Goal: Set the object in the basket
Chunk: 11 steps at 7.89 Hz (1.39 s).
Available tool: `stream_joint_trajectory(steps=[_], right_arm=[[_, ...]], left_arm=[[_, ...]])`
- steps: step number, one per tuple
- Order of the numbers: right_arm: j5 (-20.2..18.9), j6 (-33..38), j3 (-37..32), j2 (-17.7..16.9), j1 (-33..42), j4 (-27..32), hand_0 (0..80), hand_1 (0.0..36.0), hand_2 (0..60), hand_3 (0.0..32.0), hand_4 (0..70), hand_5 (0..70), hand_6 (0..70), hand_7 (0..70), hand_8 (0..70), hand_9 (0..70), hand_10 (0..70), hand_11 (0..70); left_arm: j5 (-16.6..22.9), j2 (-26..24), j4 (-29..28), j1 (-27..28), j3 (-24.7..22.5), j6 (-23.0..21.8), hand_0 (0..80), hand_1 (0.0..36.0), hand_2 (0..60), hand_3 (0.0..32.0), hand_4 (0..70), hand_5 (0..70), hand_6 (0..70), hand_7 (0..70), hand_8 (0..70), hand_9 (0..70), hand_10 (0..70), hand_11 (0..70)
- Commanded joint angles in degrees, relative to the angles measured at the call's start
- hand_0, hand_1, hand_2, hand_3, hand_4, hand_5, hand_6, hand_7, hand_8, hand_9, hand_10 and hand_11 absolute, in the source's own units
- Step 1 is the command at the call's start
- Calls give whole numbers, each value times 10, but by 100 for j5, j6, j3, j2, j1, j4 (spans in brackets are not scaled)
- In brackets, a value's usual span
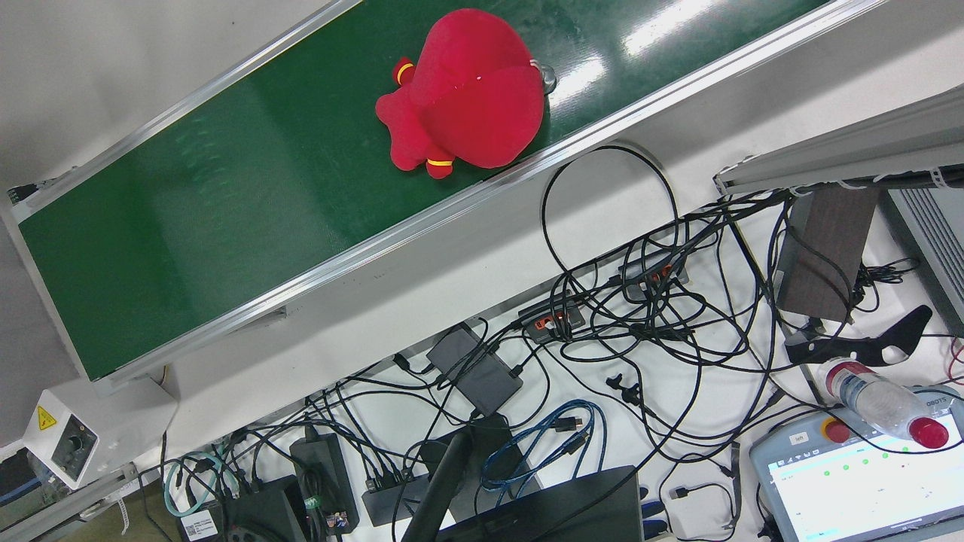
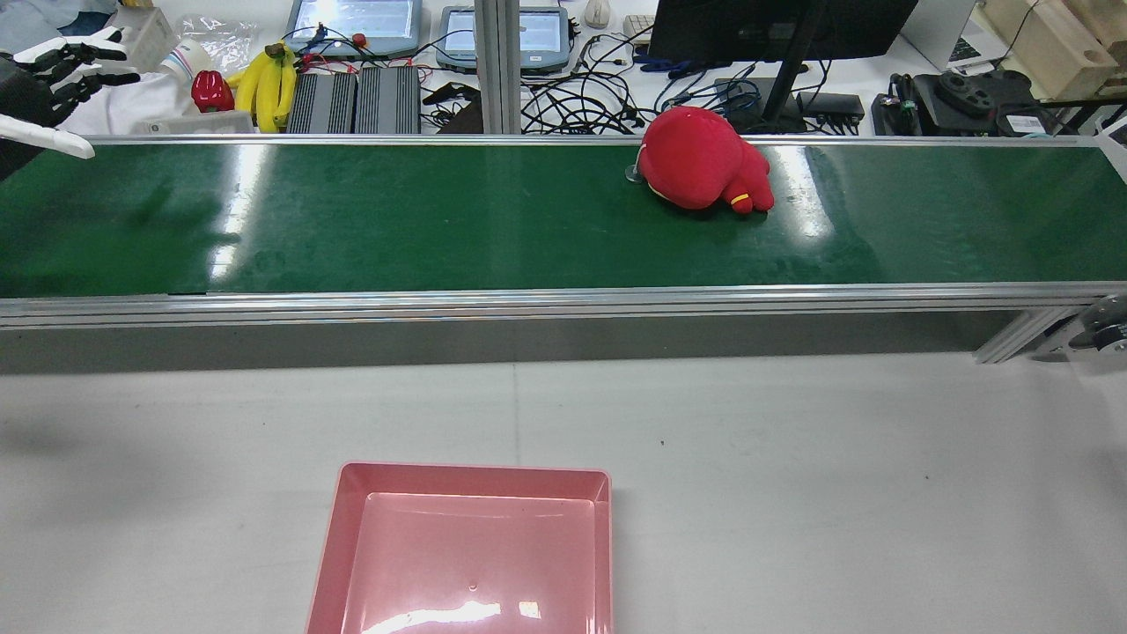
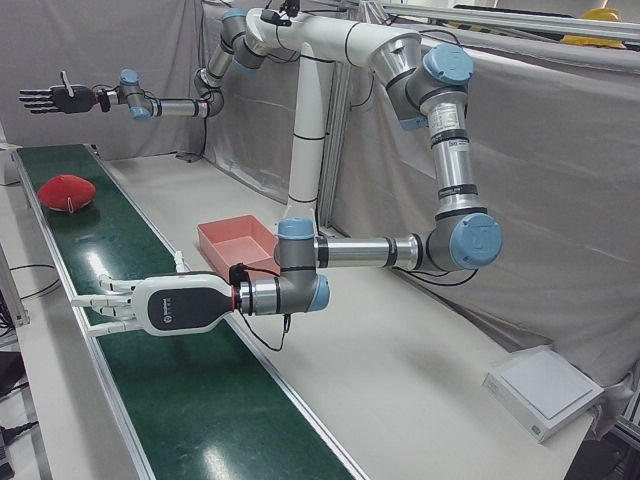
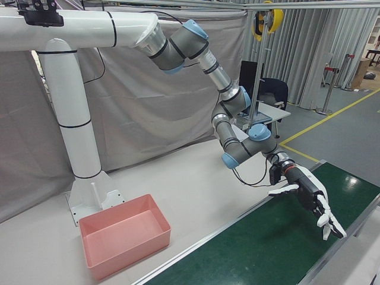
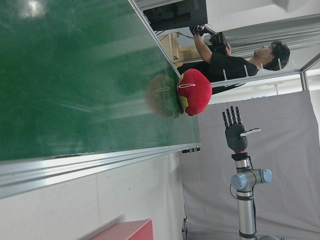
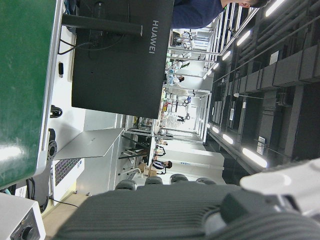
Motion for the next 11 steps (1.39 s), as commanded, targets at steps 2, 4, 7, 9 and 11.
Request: stream_joint_trajectory(steps=[2, 4, 7, 9, 11], right_arm=[[0, 0, 0, -2, 0, 2, 0, 0, 0, 0, 0, 0, 0, 0, 0, 0, 0, 0], [0, 0, 0, -2, 0, -7, 0, 0, 0, 0, 0, 0, 0, 0, 0, 0, 0, 0], [0, 0, 0, -2, 0, 2, 0, 0, 0, 0, 0, 0, 0, 0, 0, 0, 0, 0], [0, 0, 0, -2, 0, -7, 0, 0, 0, 0, 0, 0, 0, 0, 0, 0, 0, 0], [0, 0, 0, -2, 0, 2, 0, 0, 0, 0, 0, 0, 0, 0, 0, 0, 0, 0]], left_arm=[[0, 0, 0, -11, 7, -1, 584, 160, 0, 0, 147, 303, 62, 53, 137, 209, 0, 0], [0, 0, 0, -11, -2, -1, 582, 158, 0, 0, 150, 303, 62, 55, 139, 210, 0, 0], [0, 0, 0, -29, -2, -1, 583, 158, 0, 0, 148, 303, 61, 54, 137, 209, 0, 0], [0, 0, 0, -11, -11, -1, 584, 158, 0, 0, 150, 306, 61, 57, 141, 213, 0, 0], [9, 9, 0, -20, -11, -10, 580, 163, 0, 0, 148, 308, 62, 56, 139, 211, 0, 0]])
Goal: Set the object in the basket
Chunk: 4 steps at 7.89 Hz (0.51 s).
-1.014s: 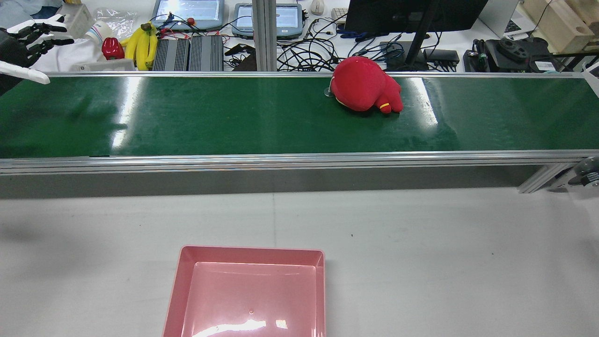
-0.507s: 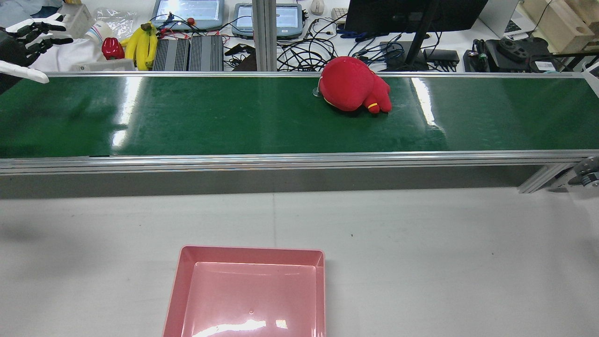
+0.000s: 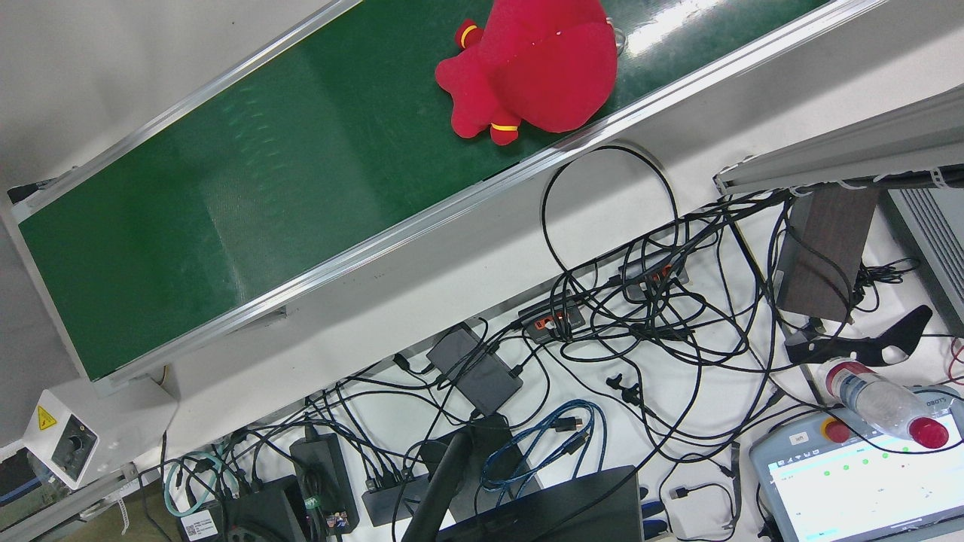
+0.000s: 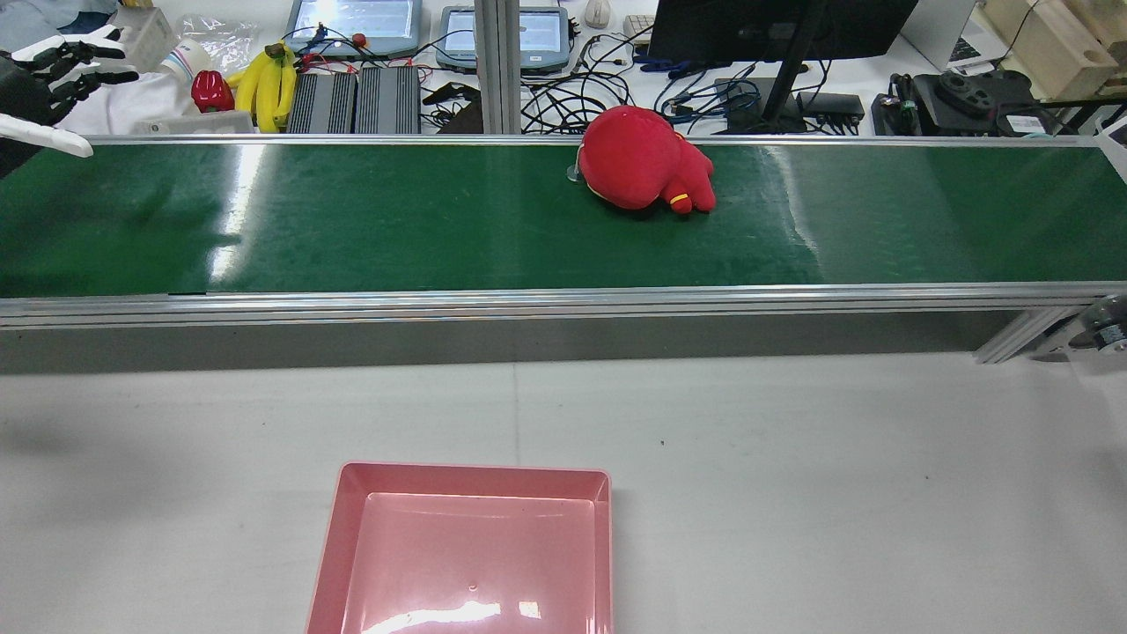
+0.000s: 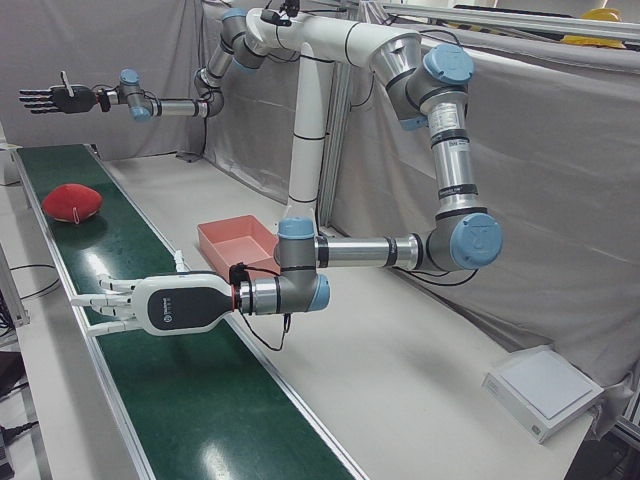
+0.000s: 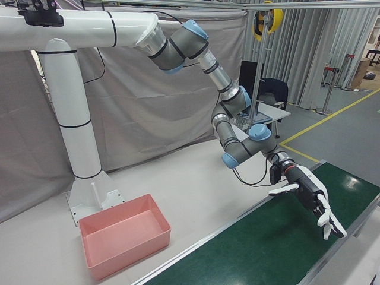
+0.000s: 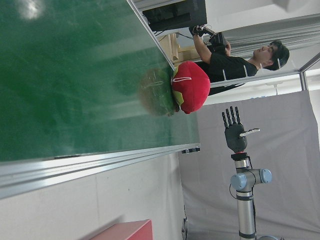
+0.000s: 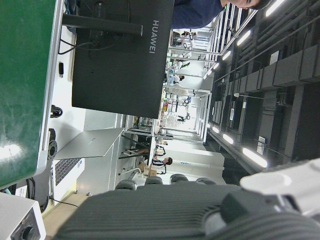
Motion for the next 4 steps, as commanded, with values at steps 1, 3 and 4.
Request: stream_joint_trajectory(steps=[1, 3, 4], right_arm=[[0, 0, 0, 0, 0, 4, 0, 0, 0, 0, 0, 0, 0, 0, 0, 0, 0, 0], [0, 0, 0, 0, 0, -5, 0, 0, 0, 0, 0, 0, 0, 0, 0, 0, 0, 0], [0, 0, 0, 0, 0, -5, 0, 0, 0, 0, 0, 0, 0, 0, 0, 0, 0, 0]], left_arm=[[14, 9, 0, -5, -3, -9, 582, 161, 0, 0, 147, 305, 60, 56, 136, 208, 0, 0], [14, 26, 0, 3, 6, 0, 580, 160, 0, 0, 146, 306, 60, 54, 136, 208, 0, 0], [5, 26, 0, 12, 15, 0, 578, 159, 0, 0, 149, 308, 61, 55, 138, 210, 0, 0]])
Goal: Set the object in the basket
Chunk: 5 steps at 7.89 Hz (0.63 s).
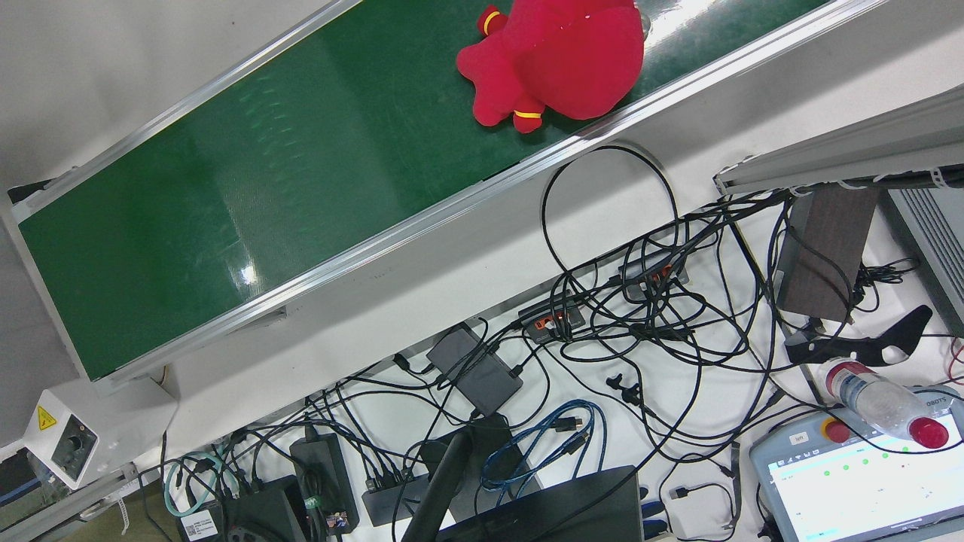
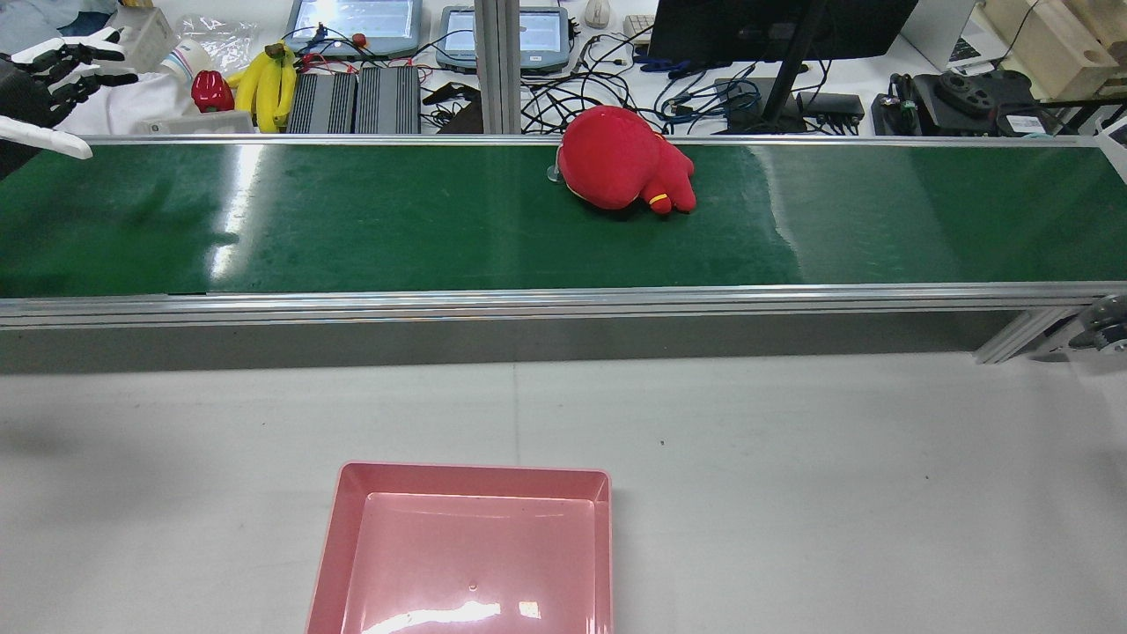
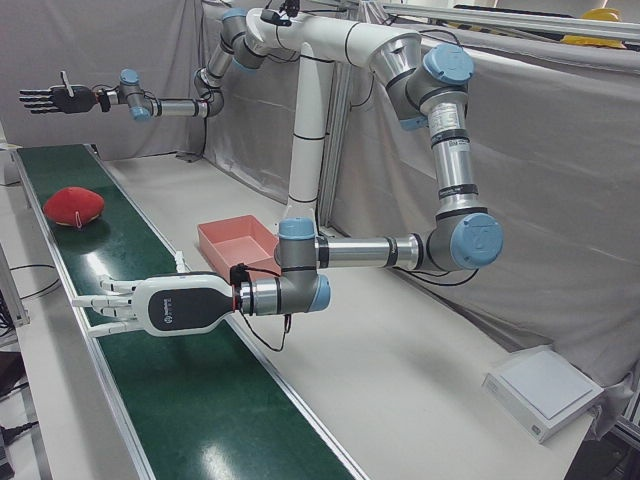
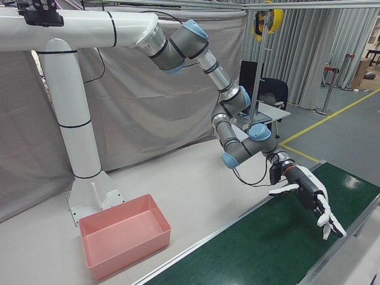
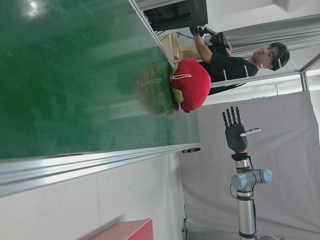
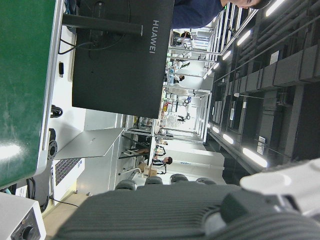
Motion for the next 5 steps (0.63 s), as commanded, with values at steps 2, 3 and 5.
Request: stream_joint_trajectory(steps=[2, 3, 5], right_arm=[[0, 0, 0, 0, 0, -2, 0, 0, 0, 0, 0, 0, 0, 0, 0, 0, 0, 0], [0, 0, 0, 0, 0, -2, 0, 0, 0, 0, 0, 0, 0, 0, 0, 0, 0, 0], [0, 0, 0, 0, 0, -2, 0, 0, 0, 0, 0, 0, 0, 0, 0, 0, 0, 0]], left_arm=[[-8, 9, 18, 20, 12, 14, 589, 158, 0, 0, 144, 300, 57, 50, 113, 176, 0, 0], [-8, 36, 18, 20, 12, 14, 587, 157, 0, 0, 149, 305, 60, 52, 122, 188, 0, 0], [-8, 36, 26, 20, 3, 5, 593, 155, 0, 0, 156, 312, 63, 53, 132, 200, 0, 0]])
